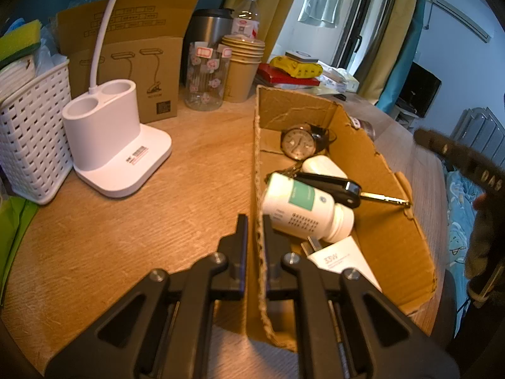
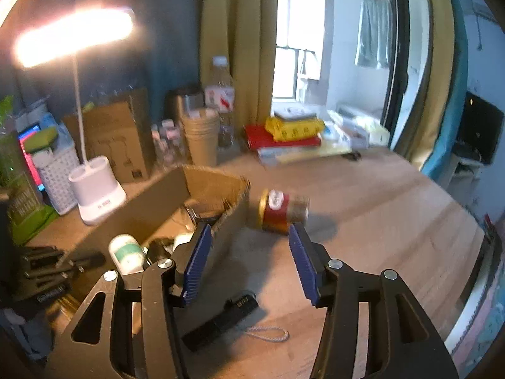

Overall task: Organize rigid objects
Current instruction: 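Move the right gripper down to the black flashlight on the table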

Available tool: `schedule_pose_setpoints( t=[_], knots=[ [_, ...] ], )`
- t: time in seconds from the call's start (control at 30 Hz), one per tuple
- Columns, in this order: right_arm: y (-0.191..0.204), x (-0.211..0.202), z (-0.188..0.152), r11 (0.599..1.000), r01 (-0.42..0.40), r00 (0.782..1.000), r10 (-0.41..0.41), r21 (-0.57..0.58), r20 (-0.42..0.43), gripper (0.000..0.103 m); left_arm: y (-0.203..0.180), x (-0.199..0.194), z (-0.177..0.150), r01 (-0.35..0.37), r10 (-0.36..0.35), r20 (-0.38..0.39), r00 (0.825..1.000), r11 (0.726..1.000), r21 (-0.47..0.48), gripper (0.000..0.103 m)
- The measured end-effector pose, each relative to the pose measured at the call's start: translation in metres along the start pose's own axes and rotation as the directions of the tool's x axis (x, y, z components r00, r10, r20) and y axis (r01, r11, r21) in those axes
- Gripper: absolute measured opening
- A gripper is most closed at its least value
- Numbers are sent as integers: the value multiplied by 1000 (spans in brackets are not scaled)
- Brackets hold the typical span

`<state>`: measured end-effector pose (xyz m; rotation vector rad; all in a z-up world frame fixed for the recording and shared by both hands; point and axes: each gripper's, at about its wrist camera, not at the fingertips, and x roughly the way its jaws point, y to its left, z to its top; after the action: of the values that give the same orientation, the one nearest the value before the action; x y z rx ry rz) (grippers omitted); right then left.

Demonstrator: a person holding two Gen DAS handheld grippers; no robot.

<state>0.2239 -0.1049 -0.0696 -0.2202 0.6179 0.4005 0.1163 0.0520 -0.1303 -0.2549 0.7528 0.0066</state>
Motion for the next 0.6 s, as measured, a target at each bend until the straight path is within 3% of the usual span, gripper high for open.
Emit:
schedule_pose_setpoints(
  t=[0.33,0.6],
  knots=[
    [3,29,-35,1000,-4,991,4,6,-135,55,0,0,0,0,0,0,1000,1000,0,8],
    [16,48,-52,998,28,976,-38,-51,-212,55,0,0,0,0,0,0,1000,1000,0,8]
  ],
)
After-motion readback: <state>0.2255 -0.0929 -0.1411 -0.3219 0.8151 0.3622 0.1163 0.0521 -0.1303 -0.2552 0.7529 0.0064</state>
